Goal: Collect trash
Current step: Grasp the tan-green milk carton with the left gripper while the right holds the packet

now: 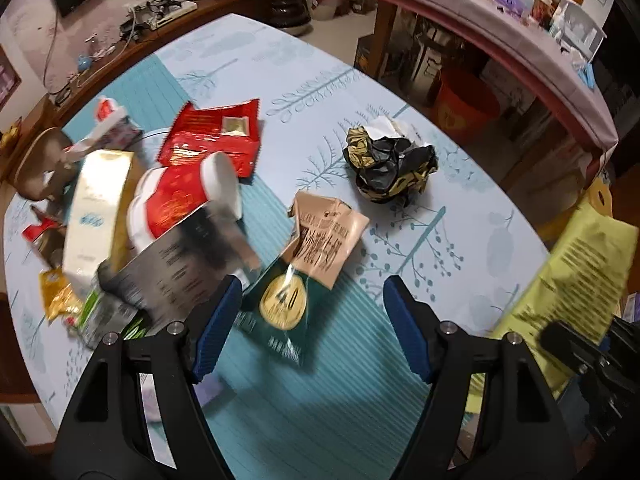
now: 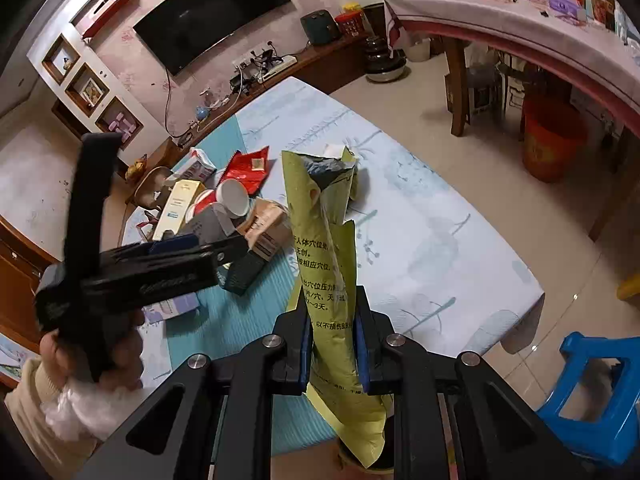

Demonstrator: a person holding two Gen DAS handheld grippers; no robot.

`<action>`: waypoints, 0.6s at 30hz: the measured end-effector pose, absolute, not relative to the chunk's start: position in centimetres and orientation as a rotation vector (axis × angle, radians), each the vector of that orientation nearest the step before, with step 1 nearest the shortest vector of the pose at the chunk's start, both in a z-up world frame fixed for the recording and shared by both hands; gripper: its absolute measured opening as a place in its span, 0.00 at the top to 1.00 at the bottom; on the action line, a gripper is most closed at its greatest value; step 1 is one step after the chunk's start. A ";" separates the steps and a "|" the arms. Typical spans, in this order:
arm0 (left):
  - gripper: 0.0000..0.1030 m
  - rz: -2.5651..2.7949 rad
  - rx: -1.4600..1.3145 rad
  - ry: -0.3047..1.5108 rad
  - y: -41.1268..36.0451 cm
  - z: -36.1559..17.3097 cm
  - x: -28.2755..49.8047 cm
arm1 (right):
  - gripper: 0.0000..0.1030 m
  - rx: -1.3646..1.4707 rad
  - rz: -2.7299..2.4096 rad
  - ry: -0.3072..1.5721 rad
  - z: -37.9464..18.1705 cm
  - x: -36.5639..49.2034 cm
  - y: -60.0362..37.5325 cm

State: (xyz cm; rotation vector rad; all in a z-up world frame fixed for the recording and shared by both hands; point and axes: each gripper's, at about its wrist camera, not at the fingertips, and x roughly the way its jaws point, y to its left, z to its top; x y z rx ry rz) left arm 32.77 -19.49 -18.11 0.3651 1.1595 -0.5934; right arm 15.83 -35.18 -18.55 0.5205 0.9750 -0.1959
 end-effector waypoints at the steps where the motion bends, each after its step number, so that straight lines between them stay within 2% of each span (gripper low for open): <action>1: 0.31 -0.593 0.369 1.169 -19.7 -18.7 33.2 | 0.83 0.524 -0.197 0.978 -18.6 15.6 -35.4; 7: 0.32 -0.581 0.374 1.228 -20.7 -21.7 35.3 | 0.83 0.540 -0.196 0.992 -19.2 15.2 -36.2; 8: 0.37 -0.583 0.375 1.231 -20.8 -22.1 35.5 | 0.83 0.543 -0.196 0.995 -19.3 15.1 -36.3; 9: 0.46 -0.585 0.378 1.238 -20.8 -22.4 35.7 | 0.83 0.544 -0.197 0.996 -19.3 15.1 -36.5; 11: 0.55 -0.597 0.366 1.259 -21.0 -22.9 35.9 | 0.83 0.551 -0.201 1.001 -19.6 15.1 -36.8; 18: 0.62 -0.596 0.343 1.250 -21.3 -23.0 35.4 | 0.83 0.564 -0.191 1.006 -19.6 15.2 -37.2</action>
